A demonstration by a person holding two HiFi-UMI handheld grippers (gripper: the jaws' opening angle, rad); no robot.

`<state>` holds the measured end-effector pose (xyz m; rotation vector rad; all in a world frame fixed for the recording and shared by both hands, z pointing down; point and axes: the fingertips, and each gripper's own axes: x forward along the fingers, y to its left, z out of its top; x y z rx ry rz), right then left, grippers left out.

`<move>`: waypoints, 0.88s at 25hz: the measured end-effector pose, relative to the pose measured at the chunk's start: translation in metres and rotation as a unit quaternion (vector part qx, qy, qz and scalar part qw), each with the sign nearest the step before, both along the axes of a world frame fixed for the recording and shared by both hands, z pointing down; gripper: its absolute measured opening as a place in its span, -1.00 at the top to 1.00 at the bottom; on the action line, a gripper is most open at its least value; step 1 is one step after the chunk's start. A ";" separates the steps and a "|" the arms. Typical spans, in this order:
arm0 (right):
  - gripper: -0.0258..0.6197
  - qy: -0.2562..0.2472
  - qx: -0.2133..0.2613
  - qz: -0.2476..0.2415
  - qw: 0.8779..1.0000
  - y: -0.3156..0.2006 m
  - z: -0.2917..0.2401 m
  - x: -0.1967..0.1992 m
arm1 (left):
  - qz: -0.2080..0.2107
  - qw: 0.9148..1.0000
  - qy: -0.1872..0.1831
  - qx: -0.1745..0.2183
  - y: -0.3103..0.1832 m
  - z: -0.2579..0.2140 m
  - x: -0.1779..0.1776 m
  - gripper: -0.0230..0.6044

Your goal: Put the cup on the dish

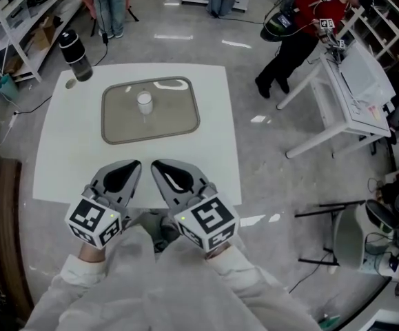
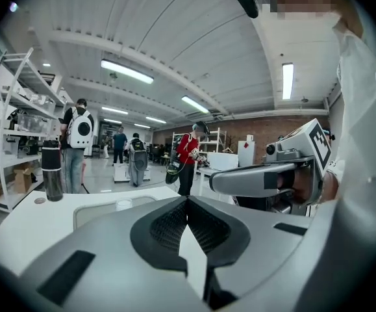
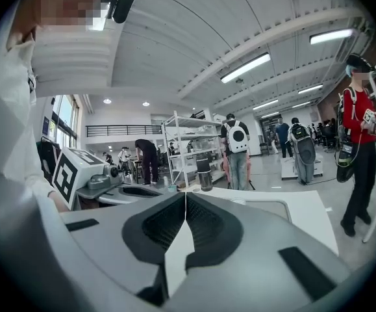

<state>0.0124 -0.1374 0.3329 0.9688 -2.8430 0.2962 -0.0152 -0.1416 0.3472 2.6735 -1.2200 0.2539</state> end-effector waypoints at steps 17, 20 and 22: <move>0.88 0.007 -0.009 0.000 1.000 0.013 0.000 -0.020 | 0.018 0.998 0.042 -0.037 0.013 0.003 -0.015 0.90; 0.88 0.014 -0.015 0.008 1.000 0.012 0.002 -0.020 | 0.026 0.998 0.039 -0.042 0.015 0.004 -0.015 0.90; 0.88 0.016 -0.015 0.009 1.000 0.014 0.003 -0.021 | 0.031 0.998 0.037 -0.044 0.018 0.004 -0.015 0.90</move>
